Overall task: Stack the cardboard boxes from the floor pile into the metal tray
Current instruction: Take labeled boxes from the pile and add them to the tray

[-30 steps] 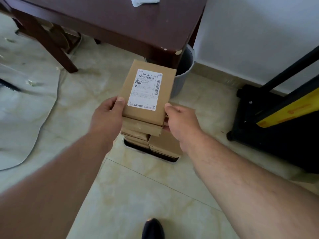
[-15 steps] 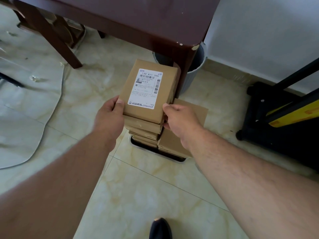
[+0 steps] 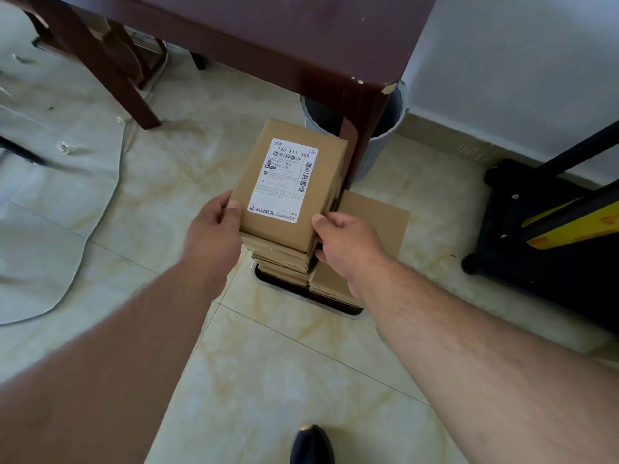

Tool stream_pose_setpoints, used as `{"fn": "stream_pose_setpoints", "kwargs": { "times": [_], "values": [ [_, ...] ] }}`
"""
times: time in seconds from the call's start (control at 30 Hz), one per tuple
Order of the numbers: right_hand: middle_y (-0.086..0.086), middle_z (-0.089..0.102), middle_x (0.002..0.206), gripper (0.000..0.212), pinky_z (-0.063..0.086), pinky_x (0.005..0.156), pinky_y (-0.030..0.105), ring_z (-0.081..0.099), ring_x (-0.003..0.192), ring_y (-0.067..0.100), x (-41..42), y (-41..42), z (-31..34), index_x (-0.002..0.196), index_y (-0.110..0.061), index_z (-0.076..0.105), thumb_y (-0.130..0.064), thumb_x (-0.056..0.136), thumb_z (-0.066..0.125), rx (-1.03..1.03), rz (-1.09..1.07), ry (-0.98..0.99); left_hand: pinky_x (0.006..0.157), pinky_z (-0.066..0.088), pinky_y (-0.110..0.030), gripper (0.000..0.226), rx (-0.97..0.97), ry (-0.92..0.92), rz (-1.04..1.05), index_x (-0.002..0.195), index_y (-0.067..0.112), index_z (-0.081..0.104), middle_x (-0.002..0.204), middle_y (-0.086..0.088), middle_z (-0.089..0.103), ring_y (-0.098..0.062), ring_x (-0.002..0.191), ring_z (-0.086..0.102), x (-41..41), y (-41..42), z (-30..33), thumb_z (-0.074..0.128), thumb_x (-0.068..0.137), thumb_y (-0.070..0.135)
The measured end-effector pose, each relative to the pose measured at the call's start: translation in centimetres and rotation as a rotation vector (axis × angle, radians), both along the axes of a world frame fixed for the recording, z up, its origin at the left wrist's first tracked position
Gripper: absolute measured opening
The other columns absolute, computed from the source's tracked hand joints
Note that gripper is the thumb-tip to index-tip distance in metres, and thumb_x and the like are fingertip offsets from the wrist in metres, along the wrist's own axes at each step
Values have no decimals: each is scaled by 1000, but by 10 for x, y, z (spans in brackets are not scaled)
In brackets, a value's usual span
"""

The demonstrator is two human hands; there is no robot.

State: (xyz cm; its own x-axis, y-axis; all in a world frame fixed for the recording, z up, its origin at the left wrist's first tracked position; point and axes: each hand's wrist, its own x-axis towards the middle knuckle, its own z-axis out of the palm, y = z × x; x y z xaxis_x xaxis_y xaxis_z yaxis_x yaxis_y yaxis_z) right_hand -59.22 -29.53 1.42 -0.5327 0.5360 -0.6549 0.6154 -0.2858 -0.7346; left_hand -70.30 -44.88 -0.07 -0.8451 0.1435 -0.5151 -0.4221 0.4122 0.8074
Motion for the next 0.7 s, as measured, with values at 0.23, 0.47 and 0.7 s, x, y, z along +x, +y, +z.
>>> {"fn": "stream_pose_setpoints", "kwargs": {
  "times": [0.23,0.47,0.7],
  "values": [
    [-2,77,96,29,58,97,46,71,95,17,4,1,9,73,-28,70,-35,100,63,-10,-1,-13,117,44,-46,50,-60,-1,21,154,41,44,140,15,56,-18,131,56,3,1,-1,50,105,49],
    [-13,66,96,25,53,104,44,64,101,13,18,12,15,84,-30,68,-47,100,58,-36,-42,-32,116,43,-49,62,-71,-60,171,151,36,47,140,9,55,-20,131,53,20,-5,-2,46,97,67],
    [3,71,101,37,50,107,46,67,111,32,69,34,13,99,-16,72,-48,103,53,-36,-39,-71,111,48,-54,72,-250,-214,-9,144,29,53,138,-2,62,-27,127,60,109,-15,-15,55,84,69]
  ]
}}
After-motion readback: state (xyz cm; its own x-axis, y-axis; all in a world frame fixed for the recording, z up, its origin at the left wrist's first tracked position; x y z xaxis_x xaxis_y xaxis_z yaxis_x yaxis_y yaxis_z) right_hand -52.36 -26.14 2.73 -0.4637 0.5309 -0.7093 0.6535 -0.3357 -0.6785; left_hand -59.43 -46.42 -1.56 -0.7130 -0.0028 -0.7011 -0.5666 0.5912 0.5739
